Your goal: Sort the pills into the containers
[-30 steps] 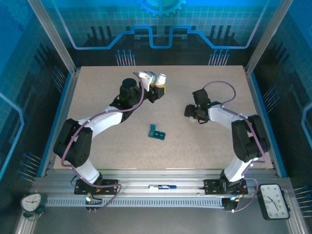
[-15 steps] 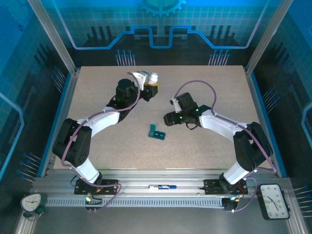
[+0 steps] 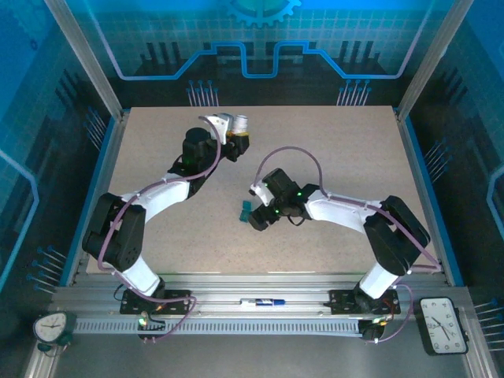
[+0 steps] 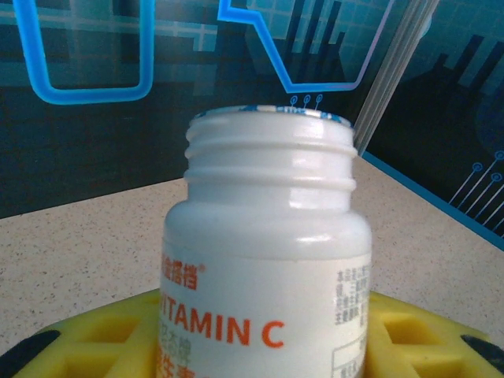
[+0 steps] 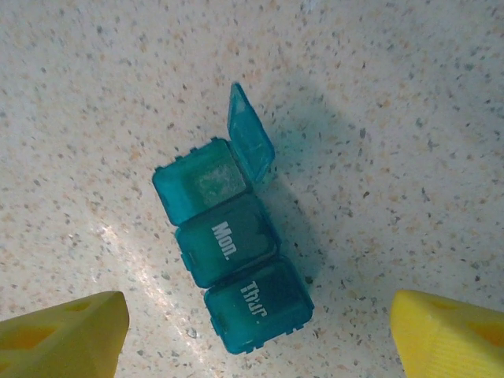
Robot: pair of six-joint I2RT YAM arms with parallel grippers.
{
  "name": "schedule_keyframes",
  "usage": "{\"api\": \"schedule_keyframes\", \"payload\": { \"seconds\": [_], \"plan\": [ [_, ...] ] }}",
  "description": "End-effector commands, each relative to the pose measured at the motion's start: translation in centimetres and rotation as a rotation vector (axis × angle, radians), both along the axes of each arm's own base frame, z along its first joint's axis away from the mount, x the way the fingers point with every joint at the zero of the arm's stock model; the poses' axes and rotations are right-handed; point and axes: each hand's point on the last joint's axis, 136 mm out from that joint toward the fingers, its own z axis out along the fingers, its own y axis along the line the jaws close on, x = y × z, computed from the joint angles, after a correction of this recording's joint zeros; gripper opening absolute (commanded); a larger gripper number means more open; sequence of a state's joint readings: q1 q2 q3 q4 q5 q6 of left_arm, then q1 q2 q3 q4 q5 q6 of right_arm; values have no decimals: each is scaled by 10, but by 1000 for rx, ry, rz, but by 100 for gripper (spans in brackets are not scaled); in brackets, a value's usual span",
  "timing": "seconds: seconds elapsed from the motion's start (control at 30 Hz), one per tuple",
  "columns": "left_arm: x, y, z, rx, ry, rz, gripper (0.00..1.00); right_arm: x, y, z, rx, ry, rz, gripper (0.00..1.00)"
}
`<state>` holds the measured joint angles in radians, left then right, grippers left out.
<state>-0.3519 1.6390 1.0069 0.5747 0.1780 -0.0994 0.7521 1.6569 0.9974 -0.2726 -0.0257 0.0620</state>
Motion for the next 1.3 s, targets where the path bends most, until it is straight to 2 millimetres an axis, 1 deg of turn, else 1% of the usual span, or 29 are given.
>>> {"api": "schedule_keyframes", "payload": {
  "seconds": [0.0,0.33,0.63,0.93,1.27],
  "plan": [
    [-2,9,20,-31,-53,25,0,2,3,-10,-51,-11,39,88],
    [-1,11,20,-35,-50,31,0,5,9,-28,-91,16,53,88],
    [-1,11,19,-38,-46,31,0,9,10,-38,-113,27,54,86],
    [-1,10,18,-39,-42,26,0,13,3,-41,-125,29,34,80],
    [-1,10,18,-42,-40,24,0,29,-15,-37,-127,27,-15,75]
  ]
}}
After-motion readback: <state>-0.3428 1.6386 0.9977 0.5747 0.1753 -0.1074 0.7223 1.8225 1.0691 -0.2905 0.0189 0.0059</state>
